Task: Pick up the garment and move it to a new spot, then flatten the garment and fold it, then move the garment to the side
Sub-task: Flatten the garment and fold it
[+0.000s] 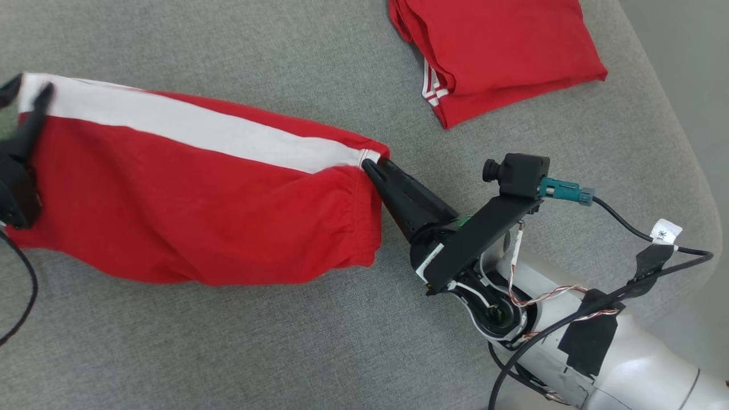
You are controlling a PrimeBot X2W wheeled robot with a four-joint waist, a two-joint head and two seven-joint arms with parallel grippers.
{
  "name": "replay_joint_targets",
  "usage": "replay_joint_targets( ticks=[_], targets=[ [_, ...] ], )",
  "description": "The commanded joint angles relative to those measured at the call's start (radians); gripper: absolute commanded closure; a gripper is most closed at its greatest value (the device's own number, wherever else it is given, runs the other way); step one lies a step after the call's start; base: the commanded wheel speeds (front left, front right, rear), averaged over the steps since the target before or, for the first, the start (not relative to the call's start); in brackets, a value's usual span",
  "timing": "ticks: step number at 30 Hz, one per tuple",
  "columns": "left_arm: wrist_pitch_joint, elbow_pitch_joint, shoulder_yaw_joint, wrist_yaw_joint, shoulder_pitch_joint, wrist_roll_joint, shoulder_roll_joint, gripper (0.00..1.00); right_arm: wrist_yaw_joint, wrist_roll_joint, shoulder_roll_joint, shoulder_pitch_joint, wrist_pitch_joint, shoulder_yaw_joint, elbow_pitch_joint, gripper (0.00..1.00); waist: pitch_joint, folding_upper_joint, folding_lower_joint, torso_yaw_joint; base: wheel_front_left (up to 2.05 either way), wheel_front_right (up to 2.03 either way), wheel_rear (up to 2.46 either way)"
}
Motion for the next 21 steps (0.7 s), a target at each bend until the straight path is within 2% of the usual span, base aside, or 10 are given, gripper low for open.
replay_joint_targets(
  ticks=[1, 9, 13, 16, 21],
  targets=[
    [-0.026, 0.013, -0.018, 0.001, 0.003, -0.013, -0.005, 0.0, 0.0, 0.002, -0.014, 0.0, -0.001, 0.009, 0.002, 0.0, -0.023, -0.0001, 0.0001, 0.011, 0.0, 0.0, 0.0],
    [-0.123, 0.03, -0.042, 0.001, 0.051, -0.045, -0.018, 0.0, 0.0, -0.033, -0.078, 0.041, -0.011, 0.028, 0.002, 0.0, -0.095, -0.0001, 0.0001, 0.041, 0.0, 0.0, 0.0],
    [-0.181, 0.022, -0.027, 0.013, 0.105, -0.063, -0.025, 0.0, 0.0, -0.098, -0.124, 0.083, -0.023, -0.008, -0.011, 0.0, -0.147, -0.0001, 0.0001, 0.061, 0.0, 0.0, 0.0],
    [-0.205, 0.002, -0.01, 0.042, 0.159, -0.073, -0.027, 0.0, 0.0, -0.177, -0.127, 0.131, -0.027, -0.107, -0.025, 0.0, -0.177, -0.0001, 0.0001, 0.072, 0.0, 0.0, 0.0],
    [-0.223, -0.055, 0.044, 0.113, 0.256, -0.083, -0.032, 0.0, 0.0, -0.384, -0.086, 0.27, -0.028, -0.328, -0.074, 0.0, -0.215, -0.0001, 0.0001, 0.091, 0.0, 0.0, 0.0]
  ],
)
